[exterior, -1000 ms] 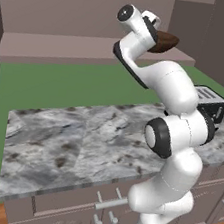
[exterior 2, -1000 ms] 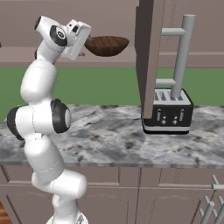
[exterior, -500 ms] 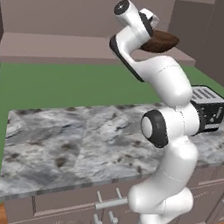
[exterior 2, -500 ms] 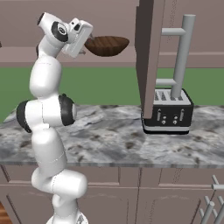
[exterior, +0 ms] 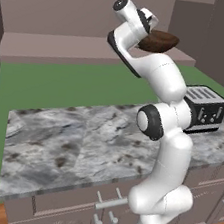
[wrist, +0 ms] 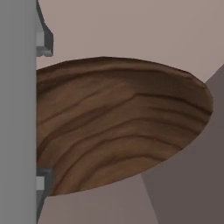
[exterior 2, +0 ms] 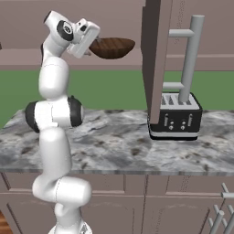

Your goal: Pick up the bowls from the cabinet and place each bowl in front of a stool on the dining counter.

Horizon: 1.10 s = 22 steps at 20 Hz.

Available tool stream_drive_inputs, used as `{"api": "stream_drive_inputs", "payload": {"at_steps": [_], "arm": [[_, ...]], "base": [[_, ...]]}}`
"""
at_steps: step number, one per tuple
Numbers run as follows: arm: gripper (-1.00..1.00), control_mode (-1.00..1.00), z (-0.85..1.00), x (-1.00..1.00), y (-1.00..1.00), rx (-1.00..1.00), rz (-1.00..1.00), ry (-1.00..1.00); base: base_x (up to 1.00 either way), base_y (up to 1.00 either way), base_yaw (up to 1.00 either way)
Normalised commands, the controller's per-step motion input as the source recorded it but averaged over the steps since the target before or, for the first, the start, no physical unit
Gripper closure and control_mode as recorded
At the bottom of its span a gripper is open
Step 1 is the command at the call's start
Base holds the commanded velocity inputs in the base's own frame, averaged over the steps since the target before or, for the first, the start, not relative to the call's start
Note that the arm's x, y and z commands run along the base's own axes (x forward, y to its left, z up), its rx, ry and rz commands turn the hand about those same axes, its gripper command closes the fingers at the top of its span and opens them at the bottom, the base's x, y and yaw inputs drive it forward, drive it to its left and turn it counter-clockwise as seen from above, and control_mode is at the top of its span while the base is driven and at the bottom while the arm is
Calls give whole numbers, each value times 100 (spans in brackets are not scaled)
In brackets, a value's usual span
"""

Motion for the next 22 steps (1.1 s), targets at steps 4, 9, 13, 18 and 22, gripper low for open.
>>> {"api": "stream_drive_inputs", "payload": {"at_steps": [4, 9, 13, 18, 22], "arm": [[-100, -100, -17, 6, 1, 0, -4, 2], [100, -100, -16, 0, 3, 1, 0, 0], [100, -100, -14, 0, 0, 2, 0, 0], [100, -100, -4, 0, 0, 2, 0, 0], [100, -100, -1, 0, 0, 2, 0, 0]], "base": [[0, 0, 0], [0, 0, 0], [0, 0, 0], [0, 0, 0], [0, 0, 0]]}}
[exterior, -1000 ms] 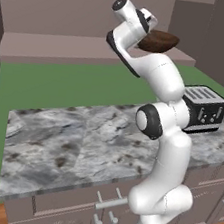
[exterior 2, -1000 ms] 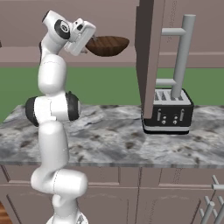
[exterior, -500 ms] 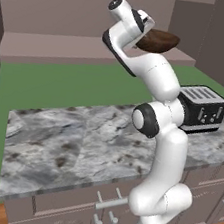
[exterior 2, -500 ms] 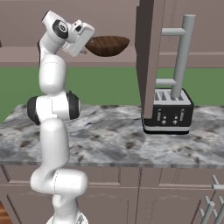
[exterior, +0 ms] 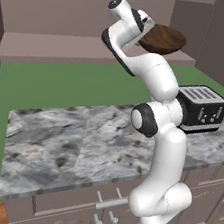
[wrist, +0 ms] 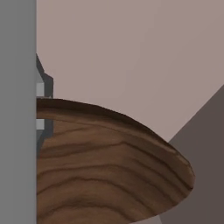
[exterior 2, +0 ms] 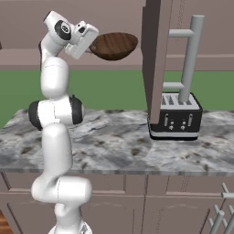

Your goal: Pick up the bowls from the cabinet and place each bowl in front of a stool on the dining counter.

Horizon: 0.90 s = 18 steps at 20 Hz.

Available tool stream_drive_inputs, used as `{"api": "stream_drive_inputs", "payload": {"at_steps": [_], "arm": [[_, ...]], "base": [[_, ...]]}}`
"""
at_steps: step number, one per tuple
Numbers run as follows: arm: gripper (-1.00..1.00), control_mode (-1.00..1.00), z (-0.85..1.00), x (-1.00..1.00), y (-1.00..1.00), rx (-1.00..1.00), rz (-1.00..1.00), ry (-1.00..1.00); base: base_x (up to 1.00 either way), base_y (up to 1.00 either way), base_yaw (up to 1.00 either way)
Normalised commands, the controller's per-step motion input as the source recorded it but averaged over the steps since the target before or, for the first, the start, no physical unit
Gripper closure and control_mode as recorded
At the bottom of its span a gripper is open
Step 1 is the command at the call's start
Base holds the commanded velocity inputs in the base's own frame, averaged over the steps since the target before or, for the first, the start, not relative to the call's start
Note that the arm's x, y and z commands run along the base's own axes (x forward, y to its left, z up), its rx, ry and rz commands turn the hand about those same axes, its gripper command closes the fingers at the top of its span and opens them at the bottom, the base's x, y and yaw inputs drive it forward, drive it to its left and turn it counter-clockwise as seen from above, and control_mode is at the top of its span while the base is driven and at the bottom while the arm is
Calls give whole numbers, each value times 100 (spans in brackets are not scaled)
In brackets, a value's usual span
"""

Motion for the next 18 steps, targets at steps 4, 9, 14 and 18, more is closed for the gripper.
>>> {"api": "stream_drive_inputs", "payload": {"at_steps": [4, 9, 14, 18], "arm": [[100, -100, -1, 0, 0, 1, 0, 0], [100, -100, -6, -2, 0, 0, 0, 0], [100, -100, -14, -35, 0, 0, 2, -4], [100, -100, -5, -59, -2, 0, 0, -17]], "base": [[0, 0, 0], [0, 0, 0], [0, 0, 0], [0, 0, 0]]}}
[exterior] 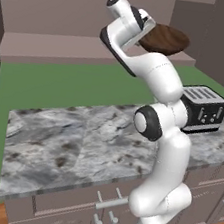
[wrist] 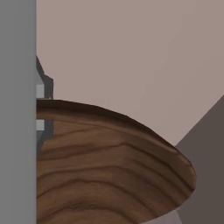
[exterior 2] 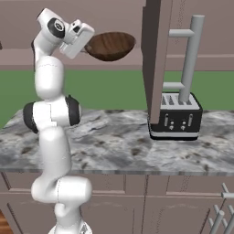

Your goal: Pick up the bowls from the cabinet and place each bowl in front of a stool on the dining counter.

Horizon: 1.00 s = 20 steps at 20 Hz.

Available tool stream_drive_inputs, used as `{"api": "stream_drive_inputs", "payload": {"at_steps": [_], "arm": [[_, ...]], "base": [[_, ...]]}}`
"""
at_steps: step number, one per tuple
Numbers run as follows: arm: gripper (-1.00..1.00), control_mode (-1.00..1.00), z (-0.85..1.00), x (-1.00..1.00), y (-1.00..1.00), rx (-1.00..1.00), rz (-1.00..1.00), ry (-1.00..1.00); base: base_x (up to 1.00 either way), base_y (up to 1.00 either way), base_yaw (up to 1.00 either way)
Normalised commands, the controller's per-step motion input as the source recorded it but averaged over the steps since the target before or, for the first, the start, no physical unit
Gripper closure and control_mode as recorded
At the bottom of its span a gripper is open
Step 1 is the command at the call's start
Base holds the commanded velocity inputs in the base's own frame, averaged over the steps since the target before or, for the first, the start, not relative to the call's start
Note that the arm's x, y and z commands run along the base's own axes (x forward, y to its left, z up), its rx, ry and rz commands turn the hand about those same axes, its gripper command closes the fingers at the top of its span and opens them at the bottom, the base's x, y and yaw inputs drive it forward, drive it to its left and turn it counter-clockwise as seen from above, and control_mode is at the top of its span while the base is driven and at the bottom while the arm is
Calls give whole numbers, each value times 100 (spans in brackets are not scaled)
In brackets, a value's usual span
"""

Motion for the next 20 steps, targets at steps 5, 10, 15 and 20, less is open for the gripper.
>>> {"api": "stream_drive_inputs", "payload": {"at_steps": [5, 10, 15, 20], "arm": [[100, -100, 0, -79, 0, 0, 0, -16], [100, -100, 0, -89, 0, 0, 0, -10], [100, -100, 0, -94, 0, 0, 0, -3], [100, -100, 0, -100, 0, 1, 0, 0]], "base": [[0, 0, 0], [0, 0, 0], [0, 0, 0], [0, 0, 0]]}}
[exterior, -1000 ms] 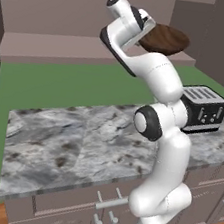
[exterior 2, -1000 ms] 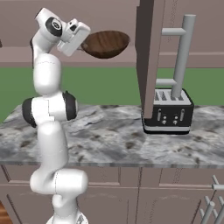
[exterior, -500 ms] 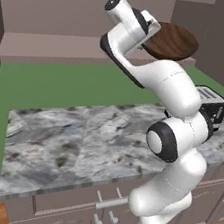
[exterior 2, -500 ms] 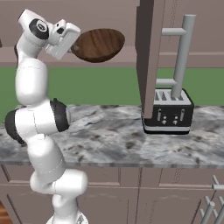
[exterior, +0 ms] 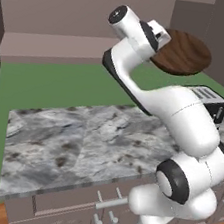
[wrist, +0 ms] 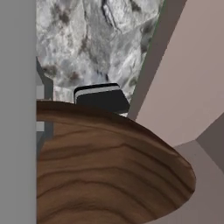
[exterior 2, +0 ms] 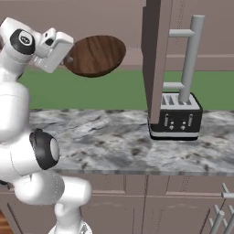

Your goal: Pick up the bowls from the cabinet and place each bowl in front of a stool on the dining counter.

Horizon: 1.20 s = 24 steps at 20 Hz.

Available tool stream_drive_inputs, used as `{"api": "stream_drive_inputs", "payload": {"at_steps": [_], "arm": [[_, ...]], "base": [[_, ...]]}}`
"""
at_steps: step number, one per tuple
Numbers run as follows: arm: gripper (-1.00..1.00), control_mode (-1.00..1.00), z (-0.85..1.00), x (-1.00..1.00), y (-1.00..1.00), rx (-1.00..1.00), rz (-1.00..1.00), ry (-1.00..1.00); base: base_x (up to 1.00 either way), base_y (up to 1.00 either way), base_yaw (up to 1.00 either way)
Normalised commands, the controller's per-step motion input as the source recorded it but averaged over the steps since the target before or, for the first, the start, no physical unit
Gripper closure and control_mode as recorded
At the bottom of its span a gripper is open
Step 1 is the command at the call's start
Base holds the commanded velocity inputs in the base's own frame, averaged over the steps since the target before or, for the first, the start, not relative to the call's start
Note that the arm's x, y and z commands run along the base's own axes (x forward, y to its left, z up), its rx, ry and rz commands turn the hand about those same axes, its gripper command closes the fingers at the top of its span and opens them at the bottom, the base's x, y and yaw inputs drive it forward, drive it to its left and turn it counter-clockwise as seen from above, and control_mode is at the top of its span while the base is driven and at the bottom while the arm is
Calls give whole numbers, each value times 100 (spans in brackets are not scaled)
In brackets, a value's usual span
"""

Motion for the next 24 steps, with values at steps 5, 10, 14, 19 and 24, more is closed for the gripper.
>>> {"api": "stream_drive_inputs", "payload": {"at_steps": [5, 10, 14, 19, 24], "arm": [[100, -100, 0, -100, 0, 0, 3, 15], [100, -100, -7, -92, -1, 11, 5, 22], [100, -100, -35, -81, -6, 15, 10, 20], [100, -100, -55, -74, -1, 16, 20, 2], [100, -100, -38, -38, 0, 1, 42, -3]], "base": [[0, 0, 0], [0, 0, 0], [0, 0, 0], [0, 0, 0], [0, 0, 0]]}}
